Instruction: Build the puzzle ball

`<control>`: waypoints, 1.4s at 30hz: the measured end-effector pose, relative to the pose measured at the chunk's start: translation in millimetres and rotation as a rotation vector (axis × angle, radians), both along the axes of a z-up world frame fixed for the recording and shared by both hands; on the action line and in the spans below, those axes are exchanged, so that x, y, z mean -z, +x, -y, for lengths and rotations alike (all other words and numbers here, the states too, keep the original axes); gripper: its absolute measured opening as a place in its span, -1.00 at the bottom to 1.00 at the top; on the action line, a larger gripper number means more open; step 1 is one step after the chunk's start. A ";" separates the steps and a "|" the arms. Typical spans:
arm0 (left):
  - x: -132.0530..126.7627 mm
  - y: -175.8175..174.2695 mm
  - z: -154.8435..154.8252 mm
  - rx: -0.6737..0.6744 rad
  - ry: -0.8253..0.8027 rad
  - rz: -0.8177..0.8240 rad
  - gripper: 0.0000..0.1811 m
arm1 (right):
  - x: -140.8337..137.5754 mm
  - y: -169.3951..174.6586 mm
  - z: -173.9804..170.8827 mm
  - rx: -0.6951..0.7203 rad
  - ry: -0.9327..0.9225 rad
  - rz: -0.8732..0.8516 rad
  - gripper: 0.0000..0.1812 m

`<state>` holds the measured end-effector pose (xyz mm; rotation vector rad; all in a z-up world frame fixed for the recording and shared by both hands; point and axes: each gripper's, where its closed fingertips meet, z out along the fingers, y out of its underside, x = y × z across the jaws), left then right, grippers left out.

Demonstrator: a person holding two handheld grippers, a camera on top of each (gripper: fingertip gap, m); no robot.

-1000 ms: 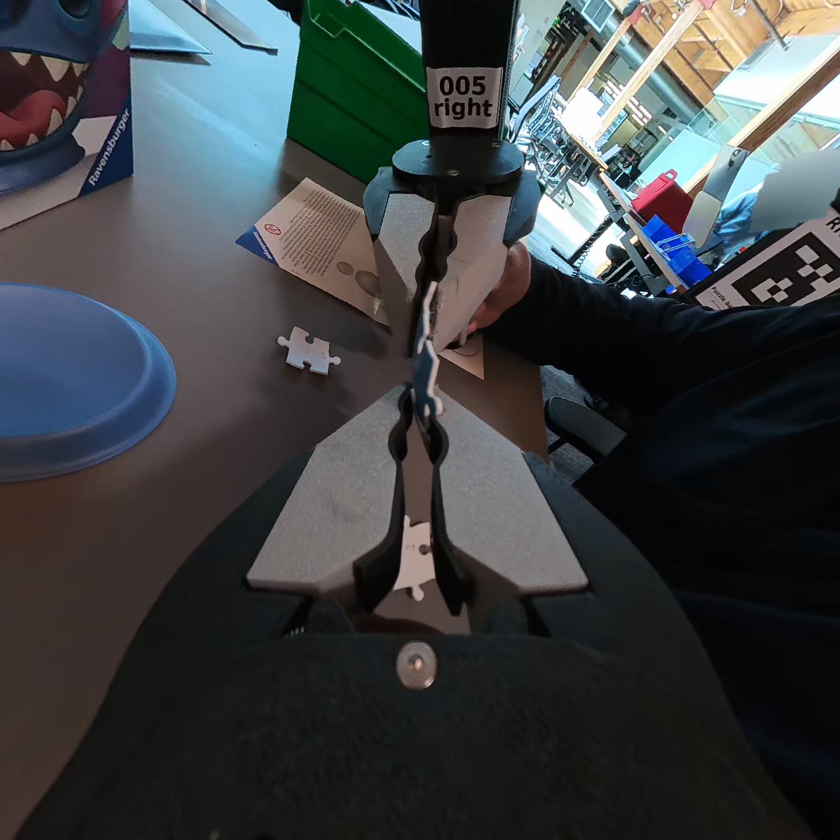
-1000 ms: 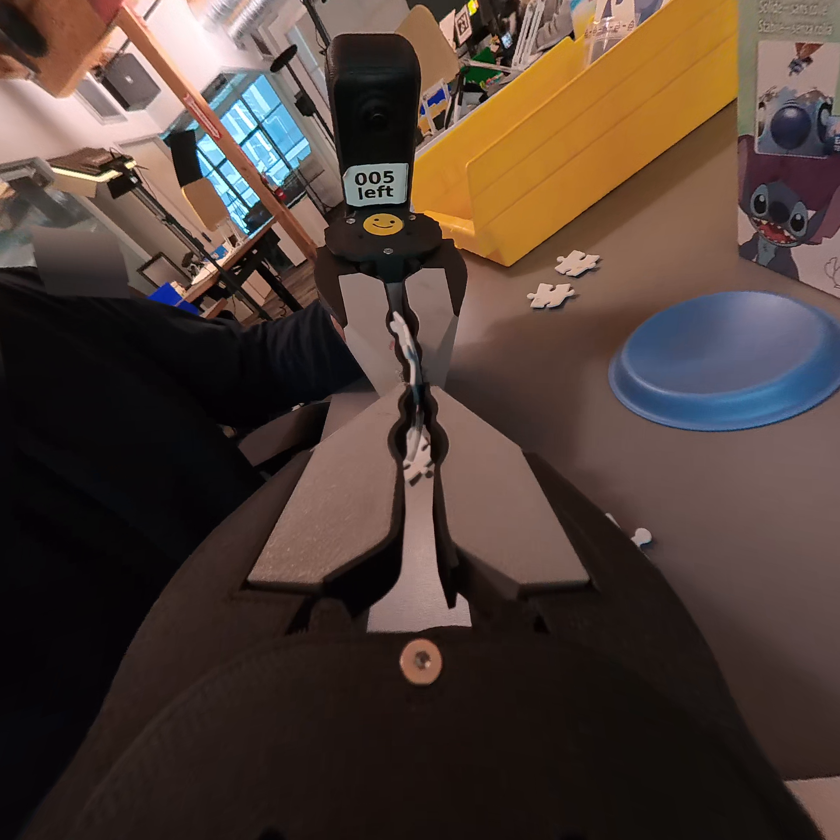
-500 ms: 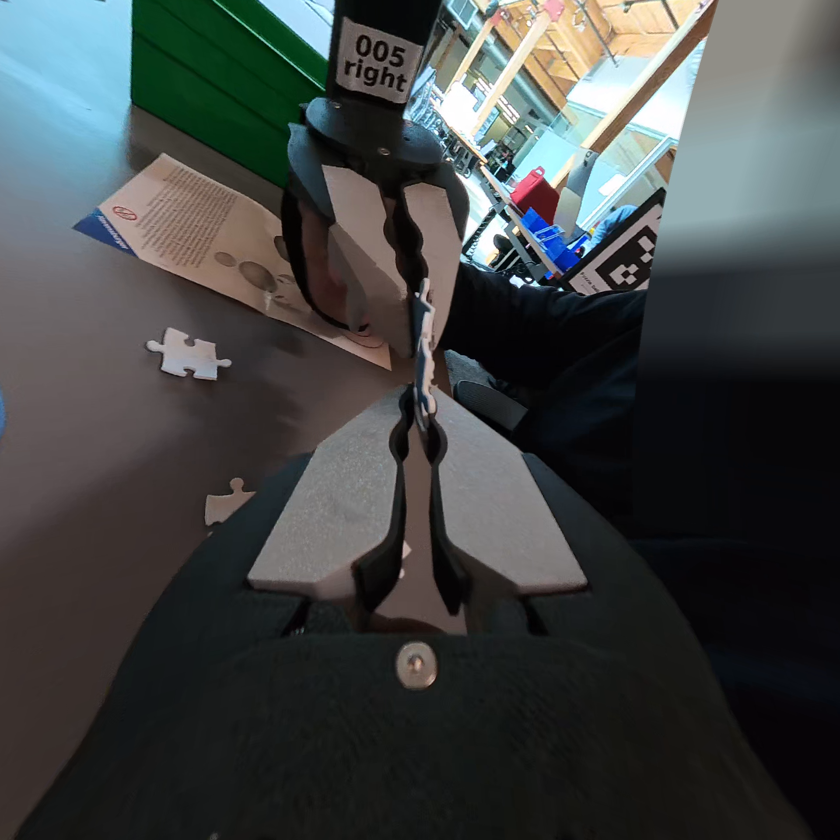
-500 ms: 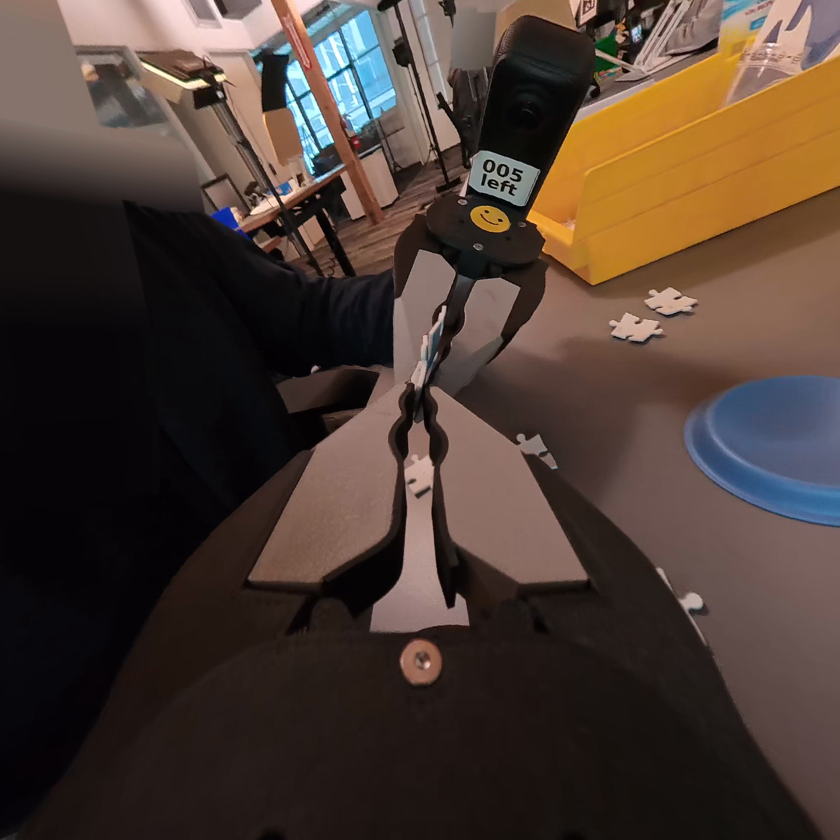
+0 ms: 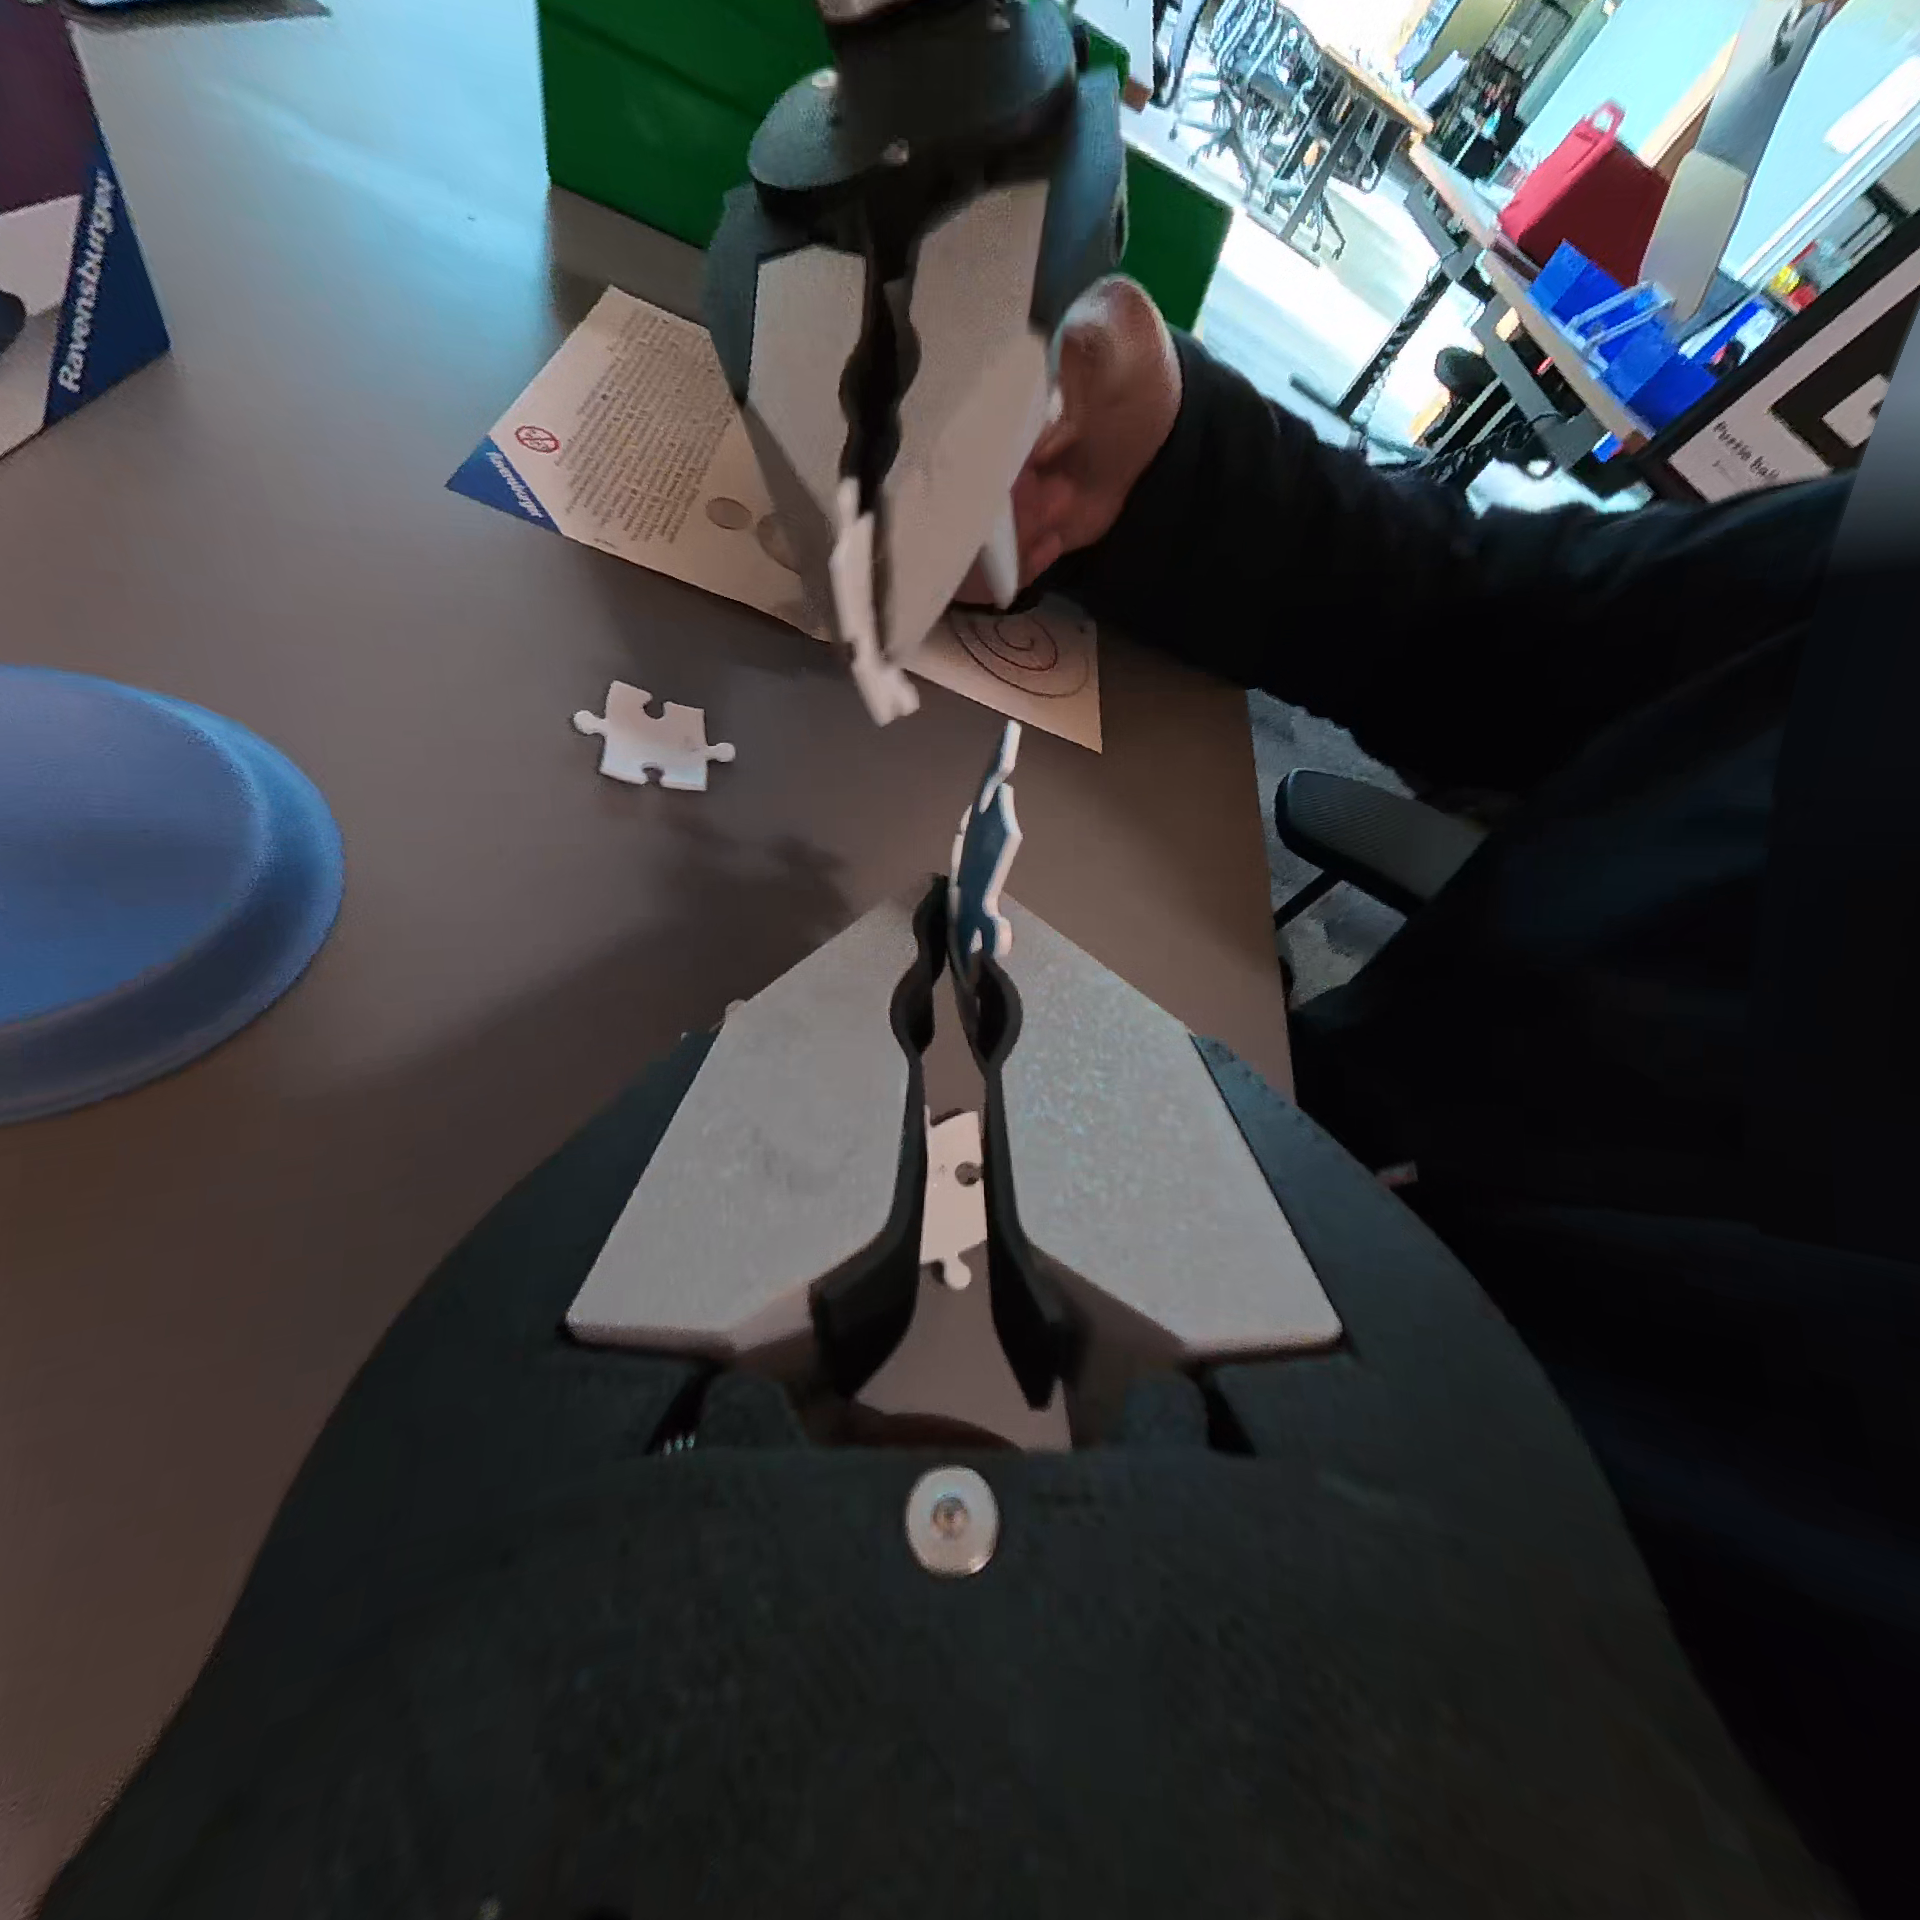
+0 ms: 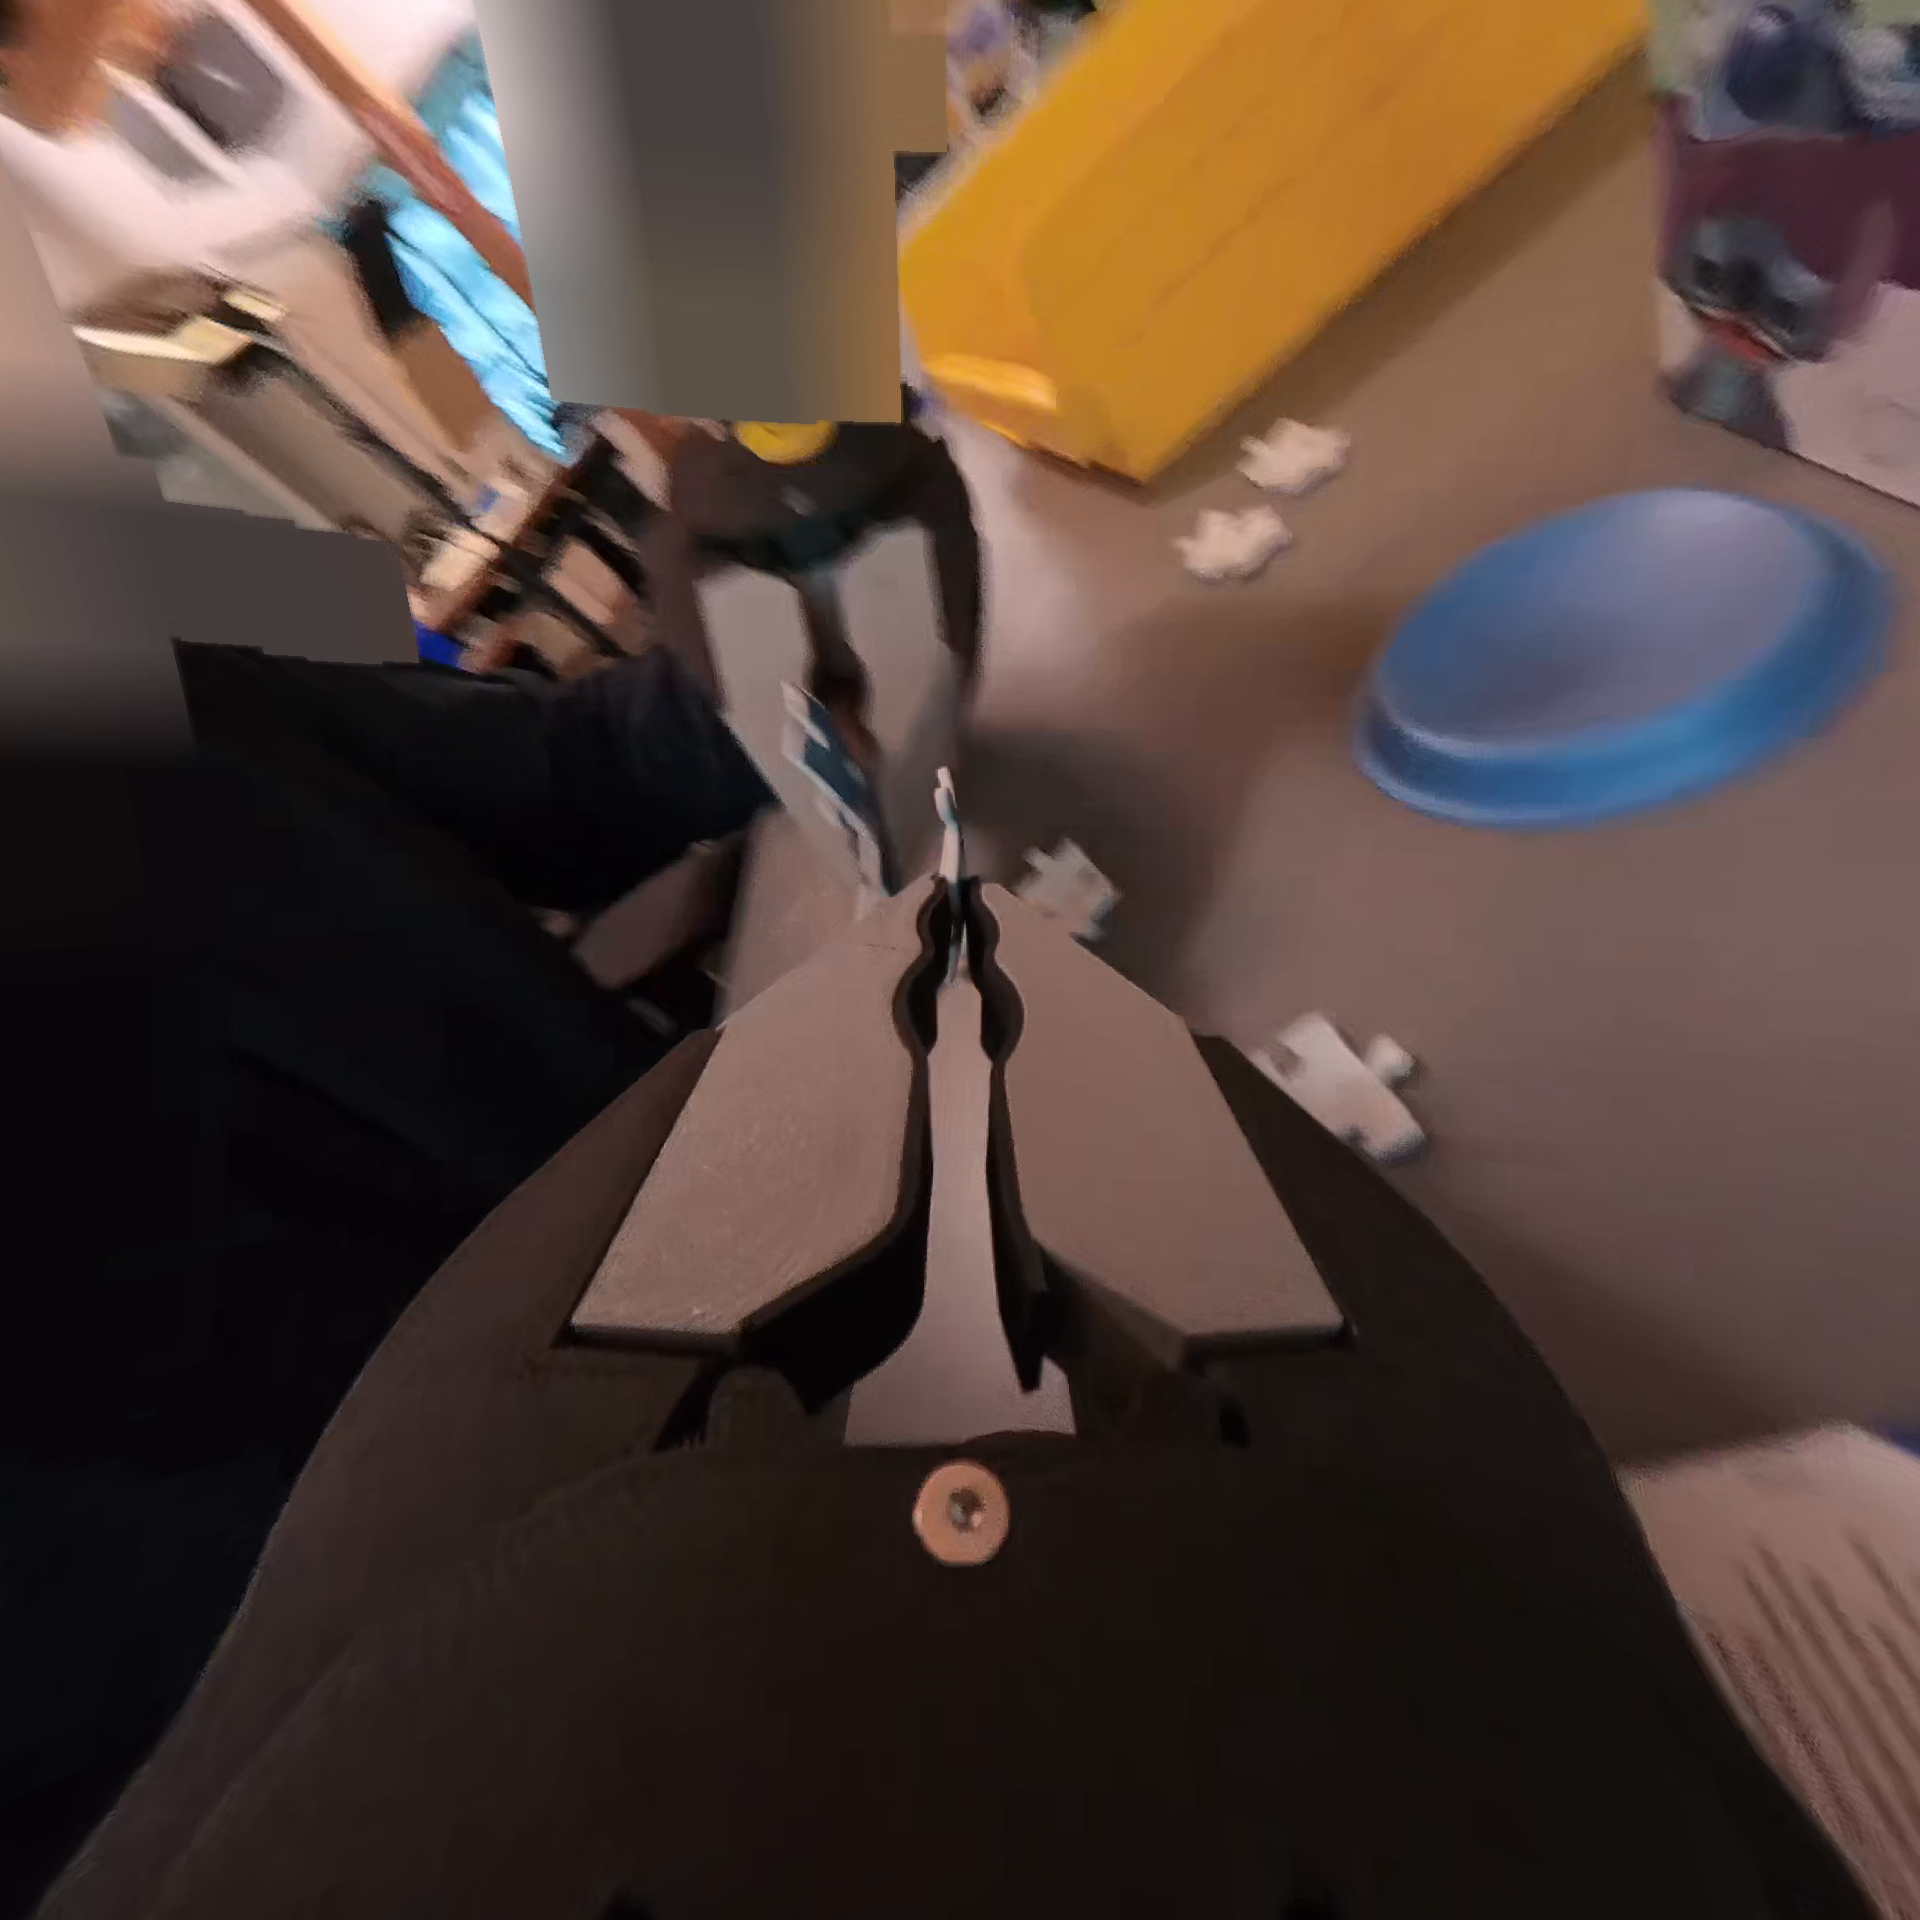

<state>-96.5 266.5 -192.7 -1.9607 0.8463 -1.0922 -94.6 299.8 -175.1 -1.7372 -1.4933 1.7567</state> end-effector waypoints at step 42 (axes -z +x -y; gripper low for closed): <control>9.2 -9.6 -12.2 -0.078 -0.124 0.009 -0.96 | 26.6 -6.9 -3.3 0.069 0.142 0.149 -1.00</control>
